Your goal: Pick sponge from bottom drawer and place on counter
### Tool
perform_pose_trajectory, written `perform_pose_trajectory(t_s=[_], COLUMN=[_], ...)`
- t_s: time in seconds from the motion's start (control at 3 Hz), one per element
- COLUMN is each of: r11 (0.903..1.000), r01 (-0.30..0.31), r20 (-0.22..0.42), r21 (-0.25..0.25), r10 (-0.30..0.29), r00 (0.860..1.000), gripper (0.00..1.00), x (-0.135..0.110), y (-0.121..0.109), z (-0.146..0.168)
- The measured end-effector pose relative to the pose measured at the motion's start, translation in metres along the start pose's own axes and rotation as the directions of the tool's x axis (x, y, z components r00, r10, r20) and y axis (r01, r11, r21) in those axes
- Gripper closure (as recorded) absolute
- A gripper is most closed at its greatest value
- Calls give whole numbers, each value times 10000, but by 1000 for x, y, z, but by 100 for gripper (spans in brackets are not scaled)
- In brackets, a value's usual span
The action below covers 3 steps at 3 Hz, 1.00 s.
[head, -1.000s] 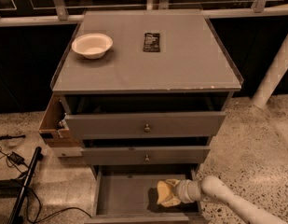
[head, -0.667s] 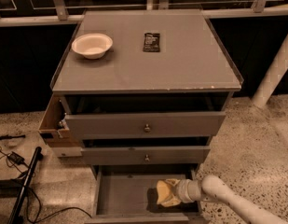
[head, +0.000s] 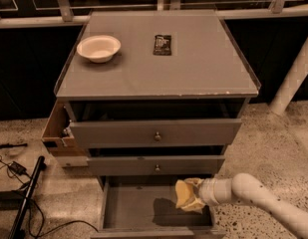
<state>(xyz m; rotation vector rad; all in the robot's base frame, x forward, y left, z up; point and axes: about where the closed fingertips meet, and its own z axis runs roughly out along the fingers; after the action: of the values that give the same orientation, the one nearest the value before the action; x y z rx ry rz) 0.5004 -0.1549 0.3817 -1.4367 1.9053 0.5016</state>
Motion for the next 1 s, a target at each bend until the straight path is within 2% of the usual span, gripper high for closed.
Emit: perform_pose_trajectory(t_s=[0.33, 0.67, 1.0], r11=[9964, 9873, 9873], r01=[668, 1258, 1258], r20=[218, -100, -101], r21=[526, 966, 966], r10=[-680, -1255, -1254], r00=[9974, 9920, 9921], gripper=[100, 100, 100], x=[-77, -104, -104], y=[0, -16, -16], z=[-77, -107, -107])
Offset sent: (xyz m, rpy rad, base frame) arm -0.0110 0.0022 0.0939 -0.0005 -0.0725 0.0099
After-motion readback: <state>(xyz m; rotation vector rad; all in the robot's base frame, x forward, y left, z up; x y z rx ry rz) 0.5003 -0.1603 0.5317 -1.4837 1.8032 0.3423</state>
